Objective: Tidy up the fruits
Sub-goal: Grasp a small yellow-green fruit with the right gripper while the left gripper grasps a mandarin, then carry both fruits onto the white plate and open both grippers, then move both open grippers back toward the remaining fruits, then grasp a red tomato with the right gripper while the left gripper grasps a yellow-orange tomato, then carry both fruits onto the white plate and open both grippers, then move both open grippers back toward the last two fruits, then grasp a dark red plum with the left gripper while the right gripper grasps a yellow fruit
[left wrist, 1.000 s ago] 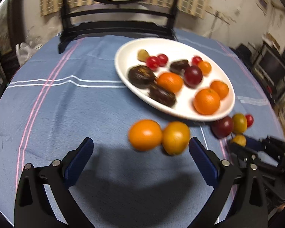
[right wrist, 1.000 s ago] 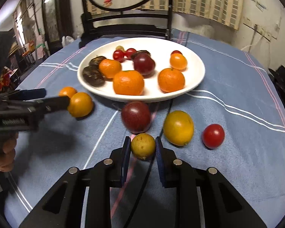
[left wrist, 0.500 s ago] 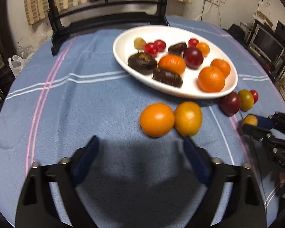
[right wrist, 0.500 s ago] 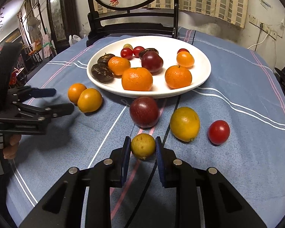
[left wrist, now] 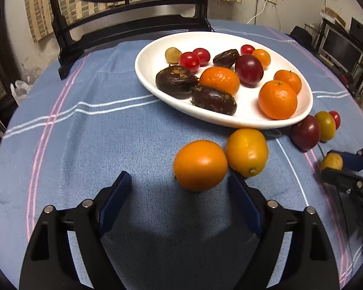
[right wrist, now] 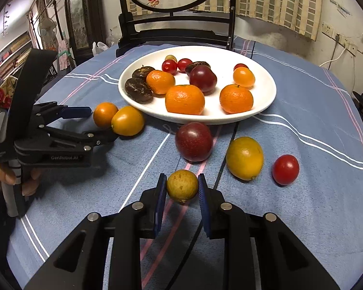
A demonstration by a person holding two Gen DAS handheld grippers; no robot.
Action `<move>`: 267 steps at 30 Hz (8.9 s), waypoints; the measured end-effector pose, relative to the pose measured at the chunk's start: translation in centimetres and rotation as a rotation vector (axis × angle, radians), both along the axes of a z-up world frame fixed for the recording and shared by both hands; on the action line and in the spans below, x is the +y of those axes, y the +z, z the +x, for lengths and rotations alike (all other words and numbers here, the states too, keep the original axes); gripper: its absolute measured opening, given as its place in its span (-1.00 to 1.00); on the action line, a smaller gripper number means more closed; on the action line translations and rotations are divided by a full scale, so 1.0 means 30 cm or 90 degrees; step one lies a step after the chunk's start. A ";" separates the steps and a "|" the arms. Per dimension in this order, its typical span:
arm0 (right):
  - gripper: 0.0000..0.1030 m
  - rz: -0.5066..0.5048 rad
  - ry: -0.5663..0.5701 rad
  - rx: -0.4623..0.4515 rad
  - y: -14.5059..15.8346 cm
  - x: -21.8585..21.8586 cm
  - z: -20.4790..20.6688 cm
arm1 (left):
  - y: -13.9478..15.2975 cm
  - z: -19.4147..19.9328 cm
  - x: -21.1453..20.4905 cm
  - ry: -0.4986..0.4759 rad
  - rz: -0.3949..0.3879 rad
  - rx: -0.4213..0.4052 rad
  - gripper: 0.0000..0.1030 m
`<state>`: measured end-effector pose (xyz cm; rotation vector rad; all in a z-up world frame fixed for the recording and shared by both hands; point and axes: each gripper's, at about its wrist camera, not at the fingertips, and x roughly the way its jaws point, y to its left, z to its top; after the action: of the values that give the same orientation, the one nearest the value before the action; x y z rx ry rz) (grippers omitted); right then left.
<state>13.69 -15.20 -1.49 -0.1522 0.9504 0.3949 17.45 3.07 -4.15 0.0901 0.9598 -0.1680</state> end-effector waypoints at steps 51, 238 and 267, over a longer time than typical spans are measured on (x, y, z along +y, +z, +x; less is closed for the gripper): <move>-0.49 0.062 -0.006 -0.101 0.168 -0.004 0.036 | 0.217 0.005 0.021 0.050 -0.141 -0.075 -0.29; 0.26 0.141 -0.087 -0.045 0.140 -0.319 0.086 | 0.034 0.010 -0.484 0.014 -0.022 -0.014 -0.26; -0.28 -0.027 -0.070 -0.014 -0.052 -0.112 0.149 | 0.077 -0.147 -0.250 -0.008 -0.085 -0.022 -0.26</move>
<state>18.17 -18.55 -3.06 -0.1410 0.9411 0.2711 13.05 -4.44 -1.84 -0.0239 0.9111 -0.2402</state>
